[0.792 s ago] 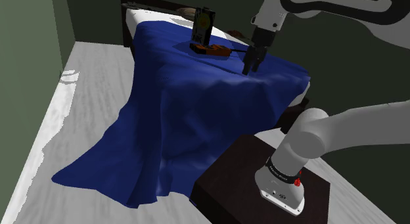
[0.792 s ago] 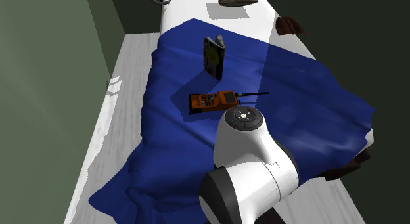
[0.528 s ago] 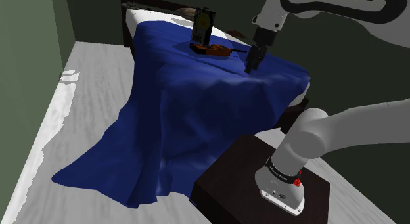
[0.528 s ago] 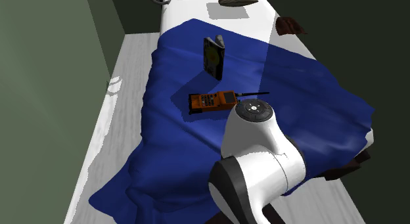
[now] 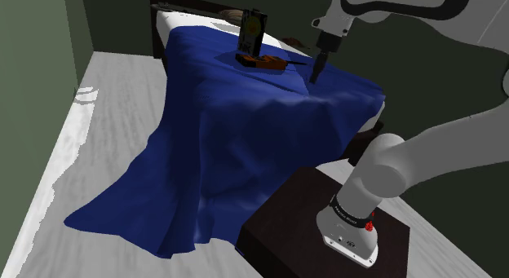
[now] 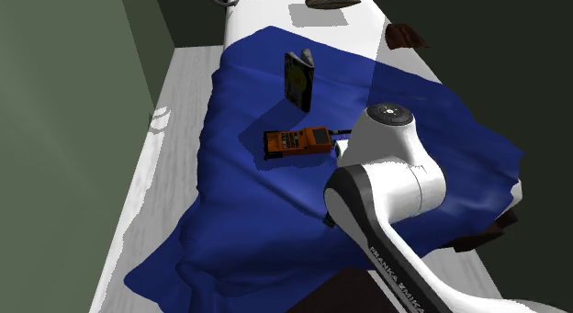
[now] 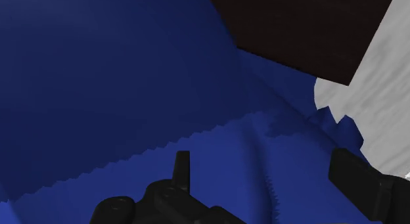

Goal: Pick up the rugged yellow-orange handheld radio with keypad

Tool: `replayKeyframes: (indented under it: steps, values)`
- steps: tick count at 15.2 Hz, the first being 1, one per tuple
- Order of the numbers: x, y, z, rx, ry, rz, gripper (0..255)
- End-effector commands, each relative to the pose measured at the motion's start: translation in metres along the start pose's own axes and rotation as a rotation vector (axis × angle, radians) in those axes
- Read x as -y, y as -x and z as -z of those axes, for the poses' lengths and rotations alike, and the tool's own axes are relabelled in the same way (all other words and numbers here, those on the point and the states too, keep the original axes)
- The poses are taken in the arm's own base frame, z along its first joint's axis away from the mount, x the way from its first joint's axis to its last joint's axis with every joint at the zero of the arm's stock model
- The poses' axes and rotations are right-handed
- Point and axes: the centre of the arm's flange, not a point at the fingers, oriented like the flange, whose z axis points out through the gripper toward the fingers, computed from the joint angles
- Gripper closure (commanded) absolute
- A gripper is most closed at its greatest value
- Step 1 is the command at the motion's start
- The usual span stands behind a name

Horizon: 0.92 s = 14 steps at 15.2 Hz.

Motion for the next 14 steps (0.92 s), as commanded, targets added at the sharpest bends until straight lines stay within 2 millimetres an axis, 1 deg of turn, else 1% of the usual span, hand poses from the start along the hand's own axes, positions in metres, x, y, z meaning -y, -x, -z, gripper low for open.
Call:
replayKeyframes:
  steps: [1, 7, 10, 14]
  values:
    - [-0.029, -0.004, -0.002, -0.005, -0.001, 0.073, 0]
    - [-0.105, -0.028, 0.001, -0.023, -0.008, 0.274, 0]
    - [-0.14, -0.046, 0.002, -0.032, -0.011, 0.374, 0]
    - [-0.185, -0.075, 0.004, -0.044, -0.016, 0.508, 0]
